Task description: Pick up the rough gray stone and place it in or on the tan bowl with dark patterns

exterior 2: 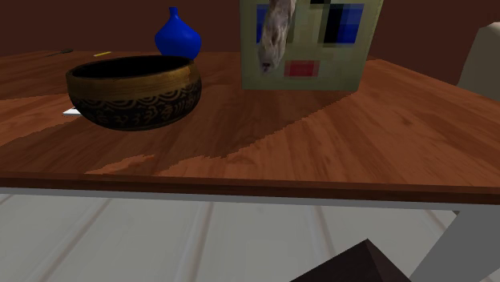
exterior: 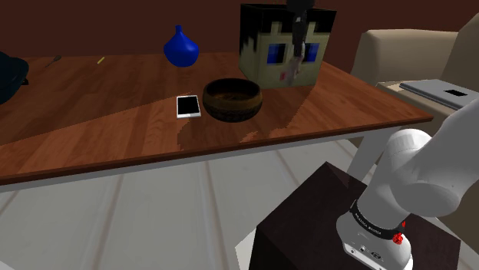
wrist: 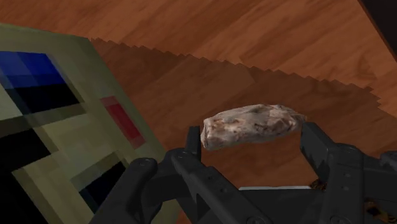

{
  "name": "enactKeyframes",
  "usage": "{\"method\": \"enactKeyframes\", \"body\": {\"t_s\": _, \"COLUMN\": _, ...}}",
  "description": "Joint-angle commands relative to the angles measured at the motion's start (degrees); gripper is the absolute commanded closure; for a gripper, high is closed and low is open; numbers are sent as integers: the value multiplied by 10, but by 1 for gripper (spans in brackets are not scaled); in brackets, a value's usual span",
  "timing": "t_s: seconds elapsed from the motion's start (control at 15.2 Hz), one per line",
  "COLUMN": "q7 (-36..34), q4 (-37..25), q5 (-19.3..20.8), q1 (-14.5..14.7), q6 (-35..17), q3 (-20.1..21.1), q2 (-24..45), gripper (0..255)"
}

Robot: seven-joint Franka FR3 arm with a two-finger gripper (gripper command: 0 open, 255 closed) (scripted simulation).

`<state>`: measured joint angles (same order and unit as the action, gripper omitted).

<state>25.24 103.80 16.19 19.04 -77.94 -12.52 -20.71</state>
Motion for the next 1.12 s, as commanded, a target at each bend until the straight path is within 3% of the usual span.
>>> {"method": "enactKeyframes", "body": {"t_s": 0.0, "q7": -18, "q4": -27, "q5": -11, "q1": 8, "q6": 5, "q3": 12, "q2": 27, "gripper": 255}}
{"method": "enactKeyframes", "body": {"t_s": 0.59, "q7": -101, "q4": -180, "q5": -51, "q1": 45, "q6": 39, "q3": 62, "q2": 165, "gripper": 255}}
{"method": "enactKeyframes", "body": {"t_s": 1.06, "q7": -153, "q4": -376, "q5": -68, "q1": 75, "q6": 98, "q3": 90, "q2": 312, "gripper": 255}}
